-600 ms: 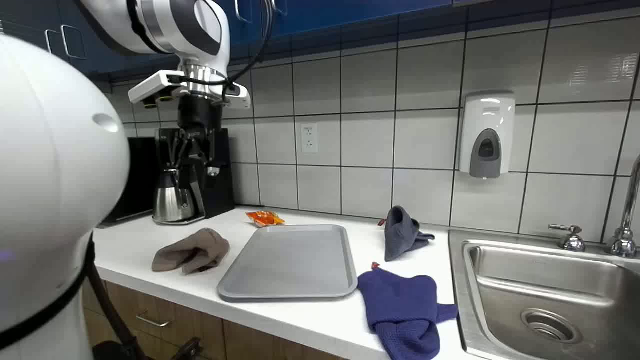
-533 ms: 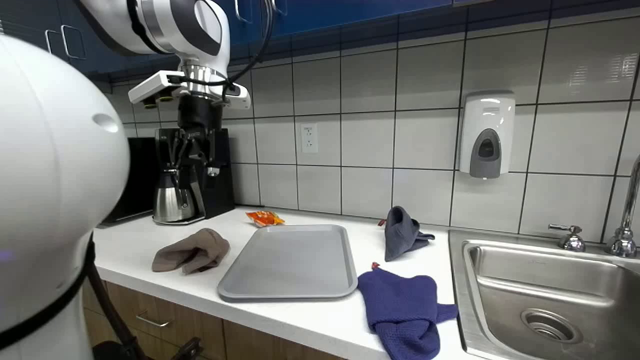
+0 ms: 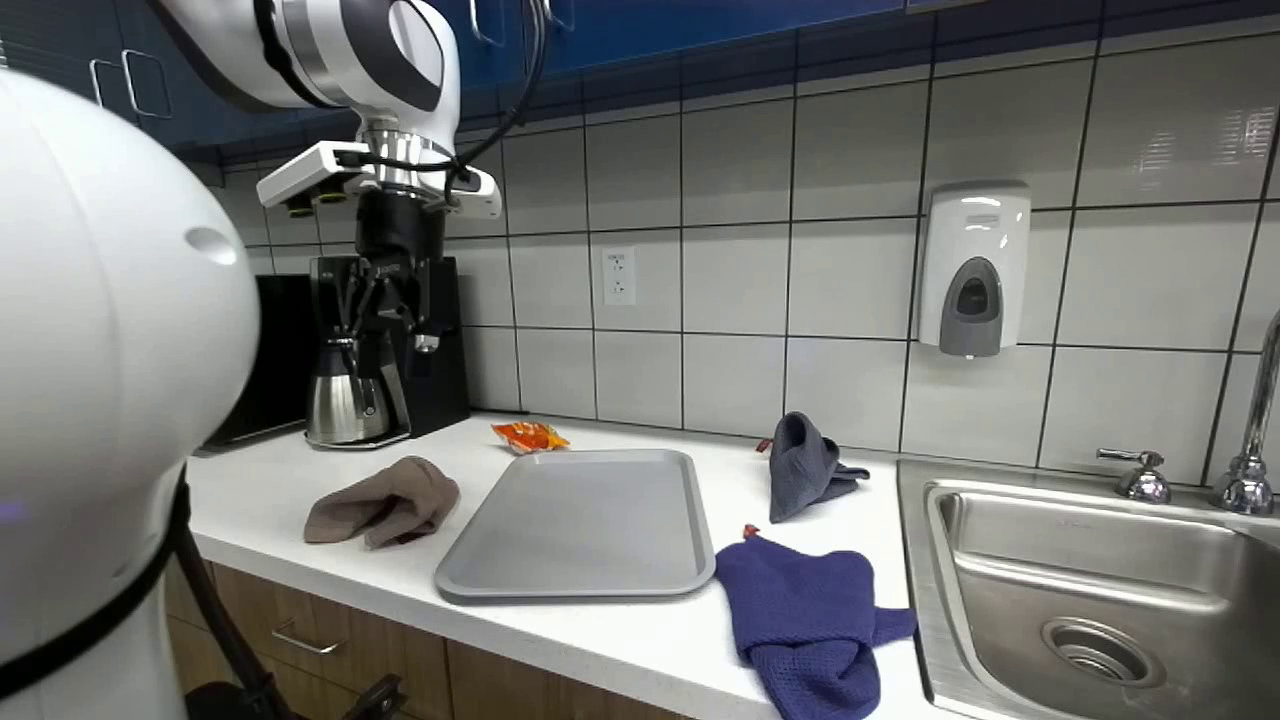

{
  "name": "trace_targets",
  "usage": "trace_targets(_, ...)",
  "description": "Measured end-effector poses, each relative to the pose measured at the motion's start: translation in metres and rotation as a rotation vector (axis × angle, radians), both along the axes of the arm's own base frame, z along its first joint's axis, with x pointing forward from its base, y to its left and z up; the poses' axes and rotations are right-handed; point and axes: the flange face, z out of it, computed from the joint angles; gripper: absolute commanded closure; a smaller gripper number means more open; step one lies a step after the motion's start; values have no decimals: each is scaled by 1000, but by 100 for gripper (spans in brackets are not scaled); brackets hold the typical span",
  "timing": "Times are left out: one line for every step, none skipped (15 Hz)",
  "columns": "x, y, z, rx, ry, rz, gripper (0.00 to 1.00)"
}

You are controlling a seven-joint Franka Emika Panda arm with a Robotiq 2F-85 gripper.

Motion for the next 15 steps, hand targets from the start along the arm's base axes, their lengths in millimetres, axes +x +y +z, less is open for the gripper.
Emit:
trace_targets(0, 0, 0, 0, 0, 0, 0)
trace_targets(0, 0, 0, 0, 0, 0, 0)
trace_targets(0, 0, 0, 0, 0, 0, 0)
trace_targets(0, 0, 0, 0, 0, 0, 0)
trace_targets(0, 0, 0, 0, 0, 0, 0)
trace_targets(0, 0, 0, 0, 0, 0, 0)
trace_targets(0, 0, 0, 0, 0, 0, 0)
trace_targets(0, 0, 0, 0, 0, 0, 0)
trace_targets(0, 0, 0, 0, 0, 0, 0)
trace_targets(0, 0, 0, 0, 0, 0, 0)
trace_targets(0, 0, -1, -1, 2, 0, 0)
trace_targets(0, 1, -2, 0, 5, 5, 0)
trace_targets(1, 2, -4, 1, 8, 11, 0)
trace_targets(1, 4, -7, 3, 11, 19, 0)
trace_targets(2, 7, -10, 5, 14, 29, 0)
